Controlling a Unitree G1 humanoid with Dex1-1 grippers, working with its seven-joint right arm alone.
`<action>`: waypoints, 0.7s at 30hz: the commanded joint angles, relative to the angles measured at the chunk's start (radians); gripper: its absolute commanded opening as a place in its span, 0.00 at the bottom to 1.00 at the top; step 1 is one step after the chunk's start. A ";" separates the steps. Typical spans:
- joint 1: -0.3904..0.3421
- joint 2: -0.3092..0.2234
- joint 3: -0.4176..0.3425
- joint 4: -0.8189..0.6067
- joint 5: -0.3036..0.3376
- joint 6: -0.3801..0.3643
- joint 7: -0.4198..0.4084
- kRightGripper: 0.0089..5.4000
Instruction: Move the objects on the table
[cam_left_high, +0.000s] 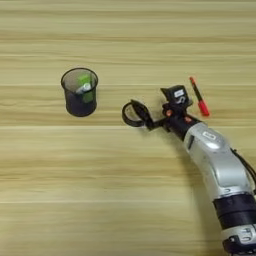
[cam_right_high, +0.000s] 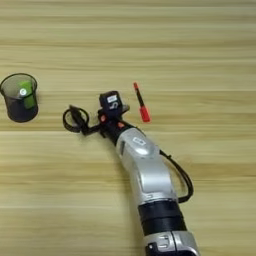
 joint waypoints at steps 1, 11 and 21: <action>-0.089 -0.045 -0.078 -0.059 0.029 -0.038 -0.040 1.00; -0.262 -0.126 -0.237 0.246 0.013 -0.132 -0.197 1.00; -0.389 -0.195 -0.276 0.587 -0.009 -0.270 -0.267 1.00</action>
